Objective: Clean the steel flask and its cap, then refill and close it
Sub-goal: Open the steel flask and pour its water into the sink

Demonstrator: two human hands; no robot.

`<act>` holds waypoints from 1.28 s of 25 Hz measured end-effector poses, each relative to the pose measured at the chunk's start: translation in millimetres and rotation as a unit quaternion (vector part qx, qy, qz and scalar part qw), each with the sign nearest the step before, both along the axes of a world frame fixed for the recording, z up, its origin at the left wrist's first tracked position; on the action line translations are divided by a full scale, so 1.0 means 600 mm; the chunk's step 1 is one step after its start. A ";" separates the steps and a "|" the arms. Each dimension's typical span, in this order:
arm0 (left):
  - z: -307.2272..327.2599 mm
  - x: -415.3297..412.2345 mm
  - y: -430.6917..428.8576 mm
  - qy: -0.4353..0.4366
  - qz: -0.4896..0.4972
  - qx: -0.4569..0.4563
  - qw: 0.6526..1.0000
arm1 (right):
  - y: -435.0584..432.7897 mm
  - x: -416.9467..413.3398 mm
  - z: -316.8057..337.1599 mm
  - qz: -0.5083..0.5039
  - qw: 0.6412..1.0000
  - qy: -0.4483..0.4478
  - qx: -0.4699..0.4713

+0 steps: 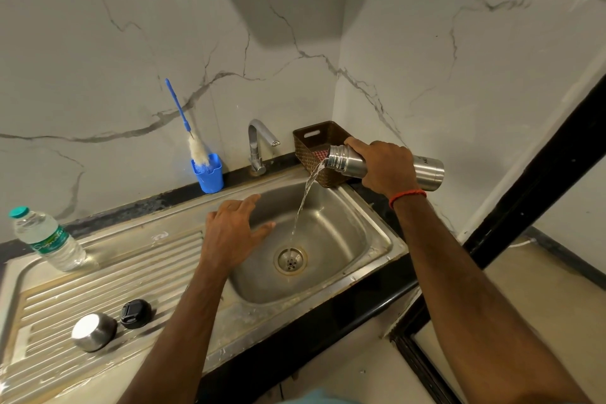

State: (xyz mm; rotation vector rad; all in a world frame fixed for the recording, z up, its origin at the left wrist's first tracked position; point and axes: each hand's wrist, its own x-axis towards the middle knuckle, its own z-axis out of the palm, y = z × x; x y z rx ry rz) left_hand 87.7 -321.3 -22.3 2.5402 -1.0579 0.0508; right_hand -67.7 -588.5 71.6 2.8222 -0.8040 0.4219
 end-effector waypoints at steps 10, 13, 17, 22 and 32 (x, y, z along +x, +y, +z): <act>0.003 -0.006 0.000 0.011 -0.008 -0.011 1.000 | -0.003 0.004 0.023 -0.002 1.000 0.000 -0.013; 0.005 -0.007 -0.002 0.013 -0.009 -0.012 1.000 | -0.004 0.005 0.027 -0.004 1.000 -0.001 -0.013; 0.007 -0.001 -0.003 0.015 -0.014 -0.011 1.000 | -0.008 0.007 0.033 -0.006 1.000 -0.002 -0.013; 0.005 0.003 -0.005 0.009 -0.010 0.004 1.000 | -0.008 0.008 0.042 -0.007 1.000 -0.004 -0.020; 0.005 0.006 -0.005 0.012 -0.014 0.000 1.000 | -0.017 0.010 0.044 -0.003 0.999 -0.013 -0.034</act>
